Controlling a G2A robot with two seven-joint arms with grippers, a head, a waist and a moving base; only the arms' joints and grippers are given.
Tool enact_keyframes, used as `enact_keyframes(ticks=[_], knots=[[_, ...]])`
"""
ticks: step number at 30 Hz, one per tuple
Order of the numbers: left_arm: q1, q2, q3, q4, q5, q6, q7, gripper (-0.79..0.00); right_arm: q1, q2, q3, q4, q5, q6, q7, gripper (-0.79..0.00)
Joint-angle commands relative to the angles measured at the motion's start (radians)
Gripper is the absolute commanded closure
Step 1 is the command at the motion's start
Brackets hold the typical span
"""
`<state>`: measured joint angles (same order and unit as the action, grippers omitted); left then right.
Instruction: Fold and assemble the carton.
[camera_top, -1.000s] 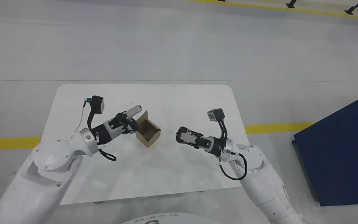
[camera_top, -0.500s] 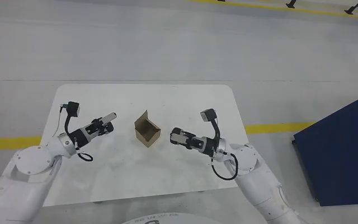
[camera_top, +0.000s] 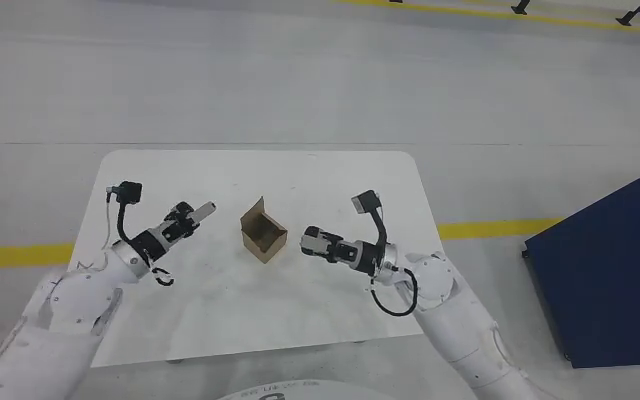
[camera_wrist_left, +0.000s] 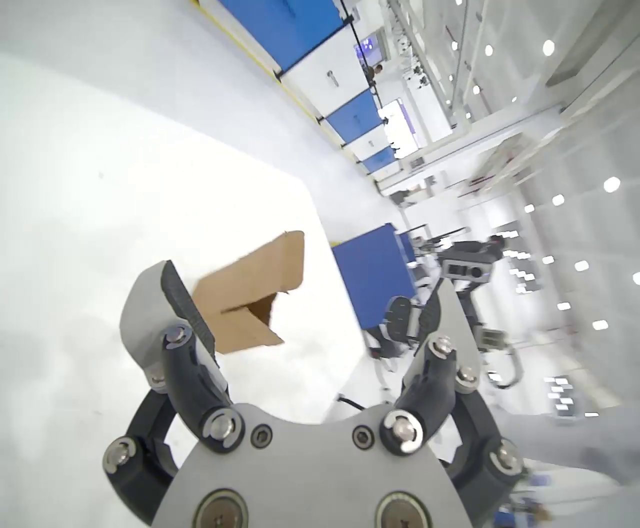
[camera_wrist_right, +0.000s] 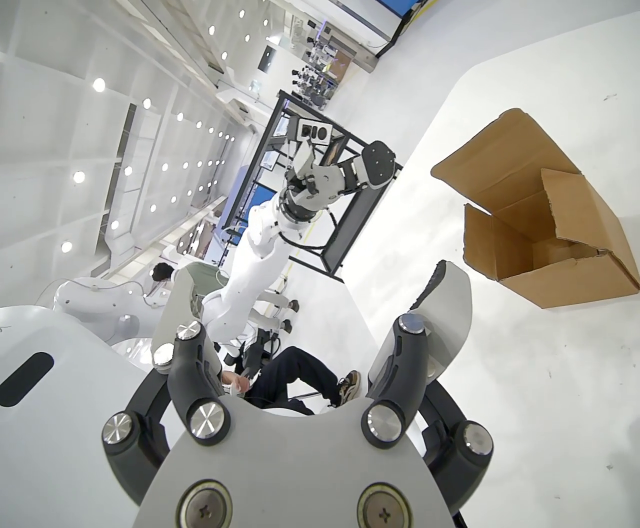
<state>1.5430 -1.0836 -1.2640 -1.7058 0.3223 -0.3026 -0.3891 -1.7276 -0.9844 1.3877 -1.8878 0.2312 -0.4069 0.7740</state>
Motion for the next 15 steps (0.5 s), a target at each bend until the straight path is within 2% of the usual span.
enact_keyframes(ticks=[1,4,6,11,15], knots=[[0.014,0.000,0.031,0.029,0.416,-0.046,0.147,-0.785,0.005,0.000,-0.004,0.001,-0.002,0.009,0.000,-0.739],[0.019,-0.007,0.088,0.066,0.661,0.026,0.272,-0.785,0.012,-0.001,-0.009,0.003,-0.004,0.019,-0.001,-0.736],[0.013,-0.014,0.132,0.081,0.728,0.050,0.319,-0.785,0.020,-0.002,-0.015,0.004,-0.008,0.033,-0.001,-0.730],[-0.024,-0.026,0.178,0.087,0.702,0.009,0.302,-0.785,0.045,-0.005,-0.044,0.004,-0.036,0.066,-0.009,-0.727],[-0.077,-0.038,0.213,0.113,0.704,0.020,0.256,-0.785,0.053,-0.007,-0.056,0.006,-0.047,0.070,-0.016,-0.714]])
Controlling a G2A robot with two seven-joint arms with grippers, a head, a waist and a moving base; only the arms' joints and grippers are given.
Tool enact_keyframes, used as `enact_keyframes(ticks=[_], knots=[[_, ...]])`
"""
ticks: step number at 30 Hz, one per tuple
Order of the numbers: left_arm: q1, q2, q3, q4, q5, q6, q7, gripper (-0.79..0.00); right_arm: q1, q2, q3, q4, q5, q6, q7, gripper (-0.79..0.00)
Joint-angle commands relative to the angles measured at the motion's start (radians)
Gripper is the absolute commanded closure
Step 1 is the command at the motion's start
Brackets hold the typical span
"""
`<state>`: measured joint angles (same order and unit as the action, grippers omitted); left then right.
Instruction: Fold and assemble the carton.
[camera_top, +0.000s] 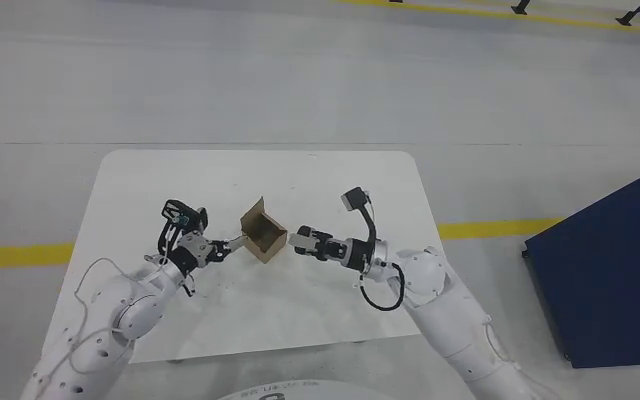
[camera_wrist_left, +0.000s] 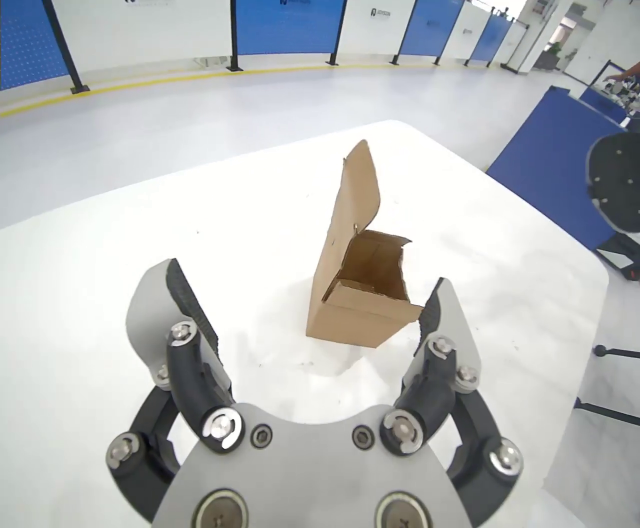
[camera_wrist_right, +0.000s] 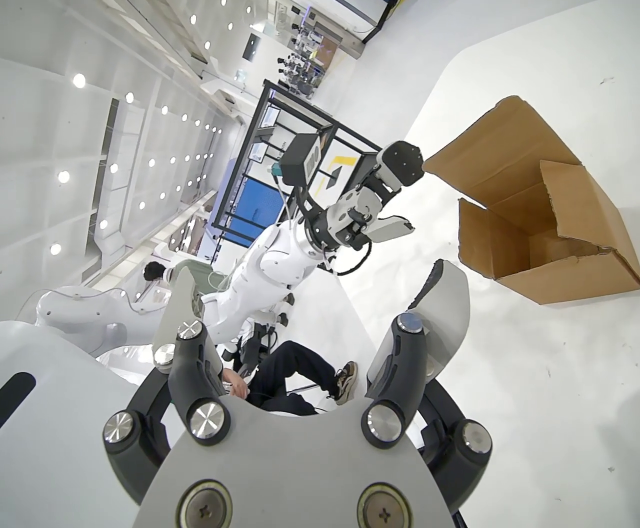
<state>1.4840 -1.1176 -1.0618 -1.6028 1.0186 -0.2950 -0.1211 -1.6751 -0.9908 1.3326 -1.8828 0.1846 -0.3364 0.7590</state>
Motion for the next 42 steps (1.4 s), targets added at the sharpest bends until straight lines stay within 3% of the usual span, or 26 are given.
enact_keyframes(ticks=[1,2,4,8,16,19,23,26,31,42], knots=[[-0.036,-0.008,0.024,0.020,0.012,0.031,-0.020,-0.745,0.002,0.000,-0.003,0.001,-0.001,0.000,-0.002,-0.705],[-0.056,-0.014,0.037,0.032,0.008,0.043,-0.026,-0.720,0.002,-0.001,-0.003,0.002,-0.001,0.000,-0.003,-0.699],[-0.100,-0.026,0.064,0.060,0.005,0.069,-0.044,-0.582,0.002,-0.001,-0.005,0.002,-0.005,-0.002,-0.003,-0.680],[-0.177,-0.051,0.129,0.119,0.017,0.111,-0.079,-0.376,0.004,-0.001,-0.014,-0.002,-0.018,0.004,0.003,-0.656],[-0.270,-0.093,0.213,0.215,0.004,0.142,-0.098,-0.256,0.091,-0.013,-0.103,0.022,-0.098,0.136,-0.017,-0.539],[-0.283,-0.101,0.223,0.234,-0.001,0.140,-0.093,-0.151,0.125,-0.021,-0.147,0.033,-0.151,0.196,-0.043,-0.545],[-0.277,-0.103,0.220,0.233,0.005,0.134,-0.078,-0.012,0.154,-0.029,-0.185,0.045,-0.198,0.246,-0.087,-0.483],[-0.257,-0.098,0.201,0.217,0.011,0.124,-0.064,0.000,0.172,-0.034,-0.213,0.052,-0.229,0.276,-0.105,-0.474],[-0.213,-0.085,0.157,0.166,0.018,0.102,-0.053,0.000,0.212,-0.045,-0.272,0.072,-0.337,0.365,-0.139,-0.006],[-0.116,-0.064,0.098,0.054,0.061,0.081,-0.070,0.000,0.255,-0.062,-0.362,0.093,-0.487,0.495,-0.151,0.000]])
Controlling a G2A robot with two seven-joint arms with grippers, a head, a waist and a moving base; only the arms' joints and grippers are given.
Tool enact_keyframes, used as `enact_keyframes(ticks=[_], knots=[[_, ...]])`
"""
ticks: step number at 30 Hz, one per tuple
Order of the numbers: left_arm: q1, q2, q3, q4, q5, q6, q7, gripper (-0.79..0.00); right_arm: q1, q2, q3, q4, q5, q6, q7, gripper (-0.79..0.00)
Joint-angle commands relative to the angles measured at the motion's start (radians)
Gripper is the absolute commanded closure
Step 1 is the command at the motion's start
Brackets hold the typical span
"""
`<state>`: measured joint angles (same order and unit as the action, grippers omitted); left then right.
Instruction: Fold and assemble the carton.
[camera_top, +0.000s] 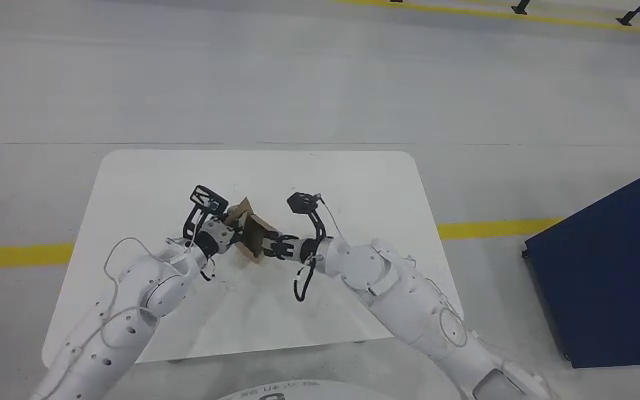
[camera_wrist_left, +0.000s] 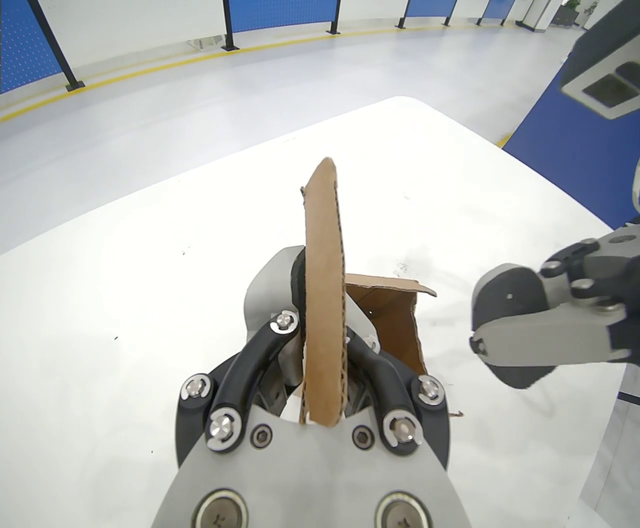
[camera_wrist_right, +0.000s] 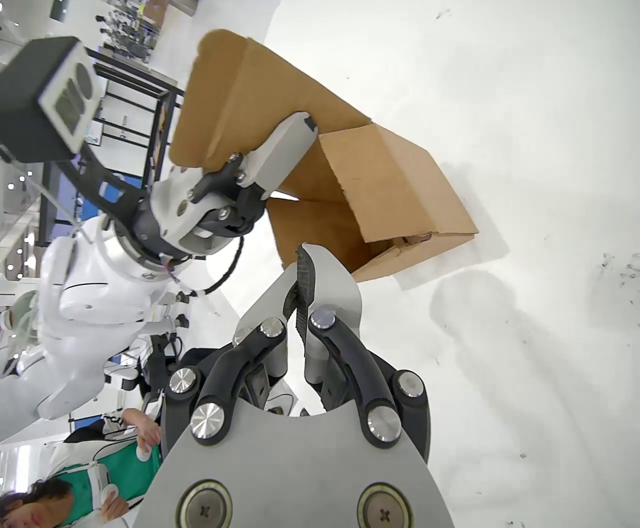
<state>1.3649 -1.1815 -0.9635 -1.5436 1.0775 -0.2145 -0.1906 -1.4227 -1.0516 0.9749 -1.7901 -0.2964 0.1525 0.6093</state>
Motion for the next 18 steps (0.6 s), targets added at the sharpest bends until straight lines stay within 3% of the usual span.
enact_keyframes(ticks=[1,10,18], knots=[[0.008,0.000,-0.001,-0.011,0.002,0.001,-0.001,0.000,0.005,-0.003,-0.011,0.001,-0.012,0.014,-0.007,0.000],[0.028,-0.002,0.003,-0.038,0.021,0.006,-0.013,0.000,0.046,-0.029,-0.084,0.031,-0.072,0.094,-0.061,0.000],[0.040,-0.002,0.004,-0.040,0.053,0.002,-0.012,0.000,0.050,-0.039,-0.047,0.045,-0.006,0.105,-0.115,0.000]])
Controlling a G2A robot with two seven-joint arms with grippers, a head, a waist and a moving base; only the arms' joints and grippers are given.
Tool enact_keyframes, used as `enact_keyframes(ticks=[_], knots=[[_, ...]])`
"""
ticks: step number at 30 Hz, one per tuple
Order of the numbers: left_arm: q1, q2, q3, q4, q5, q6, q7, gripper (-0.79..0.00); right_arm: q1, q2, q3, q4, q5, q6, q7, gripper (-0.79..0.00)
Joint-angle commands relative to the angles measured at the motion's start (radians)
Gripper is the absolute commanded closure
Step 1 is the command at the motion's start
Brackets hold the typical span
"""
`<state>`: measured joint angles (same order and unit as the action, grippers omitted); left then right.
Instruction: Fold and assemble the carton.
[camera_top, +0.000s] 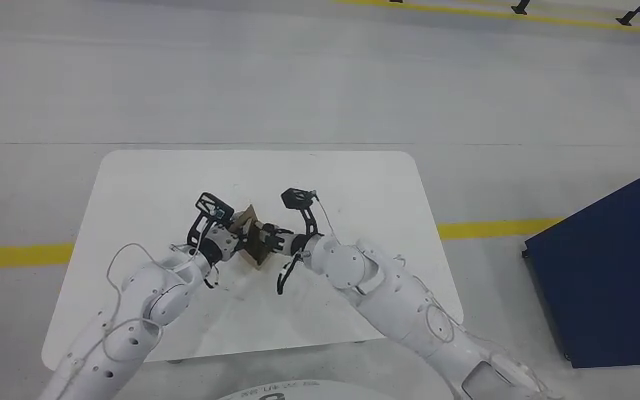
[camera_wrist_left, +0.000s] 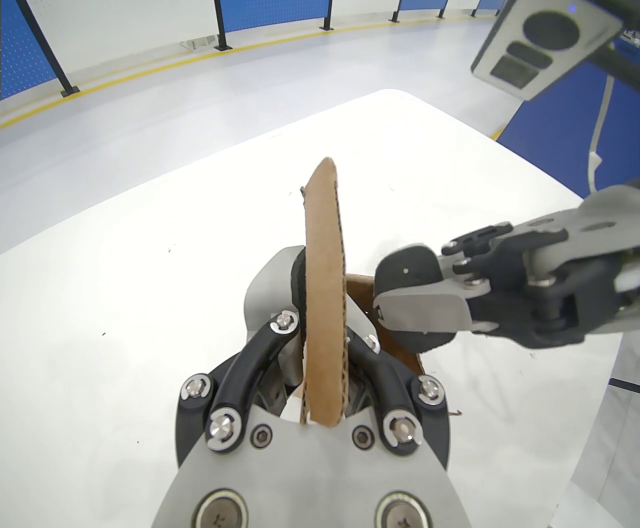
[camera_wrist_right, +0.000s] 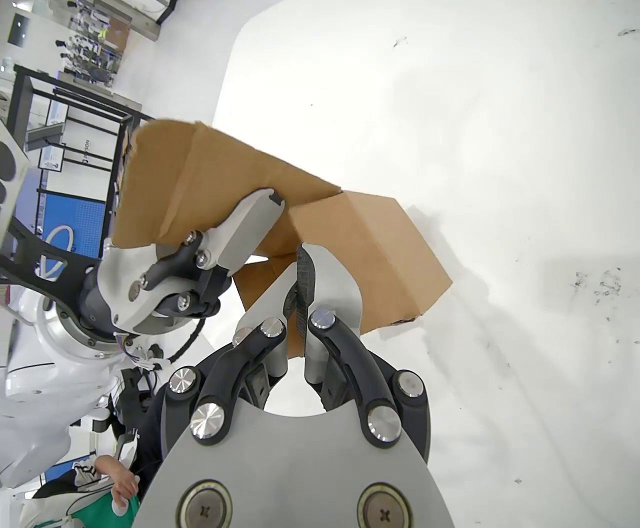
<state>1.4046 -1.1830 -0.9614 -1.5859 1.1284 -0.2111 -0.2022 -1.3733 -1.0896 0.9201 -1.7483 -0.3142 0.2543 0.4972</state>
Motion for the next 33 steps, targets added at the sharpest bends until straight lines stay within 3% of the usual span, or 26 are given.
enact_keyframes(ticks=[1,11,21,28,33], knots=[[0.000,-0.001,0.004,0.003,0.005,-0.003,-0.001,0.000,0.003,-0.002,0.015,0.007,0.020,0.011,-0.012,0.000],[-0.001,-0.005,0.006,0.010,0.013,-0.011,-0.001,0.000,-0.004,-0.008,0.009,0.004,-0.009,0.007,-0.013,0.000],[-0.010,-0.010,0.007,0.024,0.007,-0.024,-0.013,0.000,0.056,-0.028,-0.079,0.053,-0.108,0.058,0.067,0.000],[-0.015,-0.013,0.003,0.037,0.001,-0.023,-0.012,0.000,0.043,-0.023,-0.094,0.032,-0.162,-0.046,0.131,0.000],[-0.019,-0.015,0.005,0.042,0.001,-0.024,-0.015,0.000,0.014,-0.016,-0.075,0.008,-0.168,-0.125,0.109,0.000]])
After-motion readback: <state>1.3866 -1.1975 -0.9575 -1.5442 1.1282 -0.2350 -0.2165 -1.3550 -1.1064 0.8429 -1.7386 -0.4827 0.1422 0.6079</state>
